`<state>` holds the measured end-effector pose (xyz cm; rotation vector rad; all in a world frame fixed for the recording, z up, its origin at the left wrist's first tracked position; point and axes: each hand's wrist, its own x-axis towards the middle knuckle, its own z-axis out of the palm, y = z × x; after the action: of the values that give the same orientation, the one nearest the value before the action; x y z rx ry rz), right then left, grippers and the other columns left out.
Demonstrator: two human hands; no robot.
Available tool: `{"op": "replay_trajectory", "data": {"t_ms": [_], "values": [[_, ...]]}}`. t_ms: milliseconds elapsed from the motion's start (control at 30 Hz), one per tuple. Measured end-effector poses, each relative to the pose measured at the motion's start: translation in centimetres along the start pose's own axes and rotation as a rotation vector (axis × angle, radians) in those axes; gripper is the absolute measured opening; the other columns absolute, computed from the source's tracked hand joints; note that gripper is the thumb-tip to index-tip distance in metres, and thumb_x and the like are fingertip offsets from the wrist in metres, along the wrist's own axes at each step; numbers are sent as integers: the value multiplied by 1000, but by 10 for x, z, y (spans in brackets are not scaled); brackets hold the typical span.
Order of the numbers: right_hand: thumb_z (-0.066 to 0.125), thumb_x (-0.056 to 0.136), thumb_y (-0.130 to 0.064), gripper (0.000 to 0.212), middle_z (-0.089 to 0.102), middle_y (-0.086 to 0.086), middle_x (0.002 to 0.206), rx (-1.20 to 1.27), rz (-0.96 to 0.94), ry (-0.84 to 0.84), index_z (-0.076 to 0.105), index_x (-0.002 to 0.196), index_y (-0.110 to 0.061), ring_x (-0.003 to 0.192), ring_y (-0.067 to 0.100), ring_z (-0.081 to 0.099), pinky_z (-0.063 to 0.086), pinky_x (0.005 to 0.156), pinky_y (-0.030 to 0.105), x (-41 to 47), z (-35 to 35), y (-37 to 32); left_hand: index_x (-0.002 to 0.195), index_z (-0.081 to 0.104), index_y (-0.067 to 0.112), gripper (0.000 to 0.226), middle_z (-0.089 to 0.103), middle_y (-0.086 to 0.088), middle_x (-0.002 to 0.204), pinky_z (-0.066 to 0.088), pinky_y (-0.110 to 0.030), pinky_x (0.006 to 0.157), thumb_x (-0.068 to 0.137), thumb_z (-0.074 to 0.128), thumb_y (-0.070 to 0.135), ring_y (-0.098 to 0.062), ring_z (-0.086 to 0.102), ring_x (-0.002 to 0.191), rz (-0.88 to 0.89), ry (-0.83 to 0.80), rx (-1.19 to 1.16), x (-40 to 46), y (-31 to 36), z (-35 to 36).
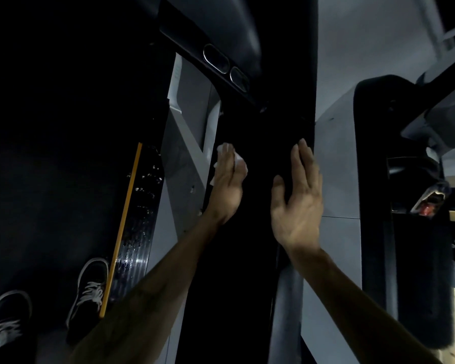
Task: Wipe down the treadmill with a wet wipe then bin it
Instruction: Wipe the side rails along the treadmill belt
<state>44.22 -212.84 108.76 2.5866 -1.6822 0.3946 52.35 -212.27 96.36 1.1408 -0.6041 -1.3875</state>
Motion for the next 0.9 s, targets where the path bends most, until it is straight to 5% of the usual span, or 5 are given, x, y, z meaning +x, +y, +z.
{"op": "replay_trajectory", "data": {"t_ms": [167,300,433,700,900], "values": [[48,103,-17,55,32,11,165,7,-16,-13,37,155,-1,153,26,28,36,118,52,-1,1,3,164,6,22,59,-6,14,170,-7,-33,128,111,29,36,-3,-12,156,233,-70,97,14,13,8],[45,104,-20,56,30,9,166,18,-14,-30,36,156,-3,154,26,27,35,119,53,0,0,3,165,4,24,61,-6,12,172,-6,-35,129,112,28,44,6,-11,153,86,-17,103,41,20,-5],[43,104,-24,57,29,8,167,23,-14,-39,34,158,-5,154,26,26,35,118,55,0,-1,2,165,2,23,64,-7,10,172,-2,-42,130,111,28,47,-3,-10,156,-52,13,47,37,7,-9],[46,103,-19,57,30,9,166,29,-6,-34,36,157,-3,154,26,27,34,119,53,0,-1,1,165,4,26,60,-6,14,172,-6,-34,129,112,29,38,3,-12,154,137,-43,60,15,11,2],[46,103,-20,58,27,6,168,48,10,-56,34,158,-5,155,25,25,34,118,55,1,-2,0,166,6,25,68,0,8,173,0,-41,130,109,31,53,-2,-2,156,-58,43,8,58,-2,-15]]}}
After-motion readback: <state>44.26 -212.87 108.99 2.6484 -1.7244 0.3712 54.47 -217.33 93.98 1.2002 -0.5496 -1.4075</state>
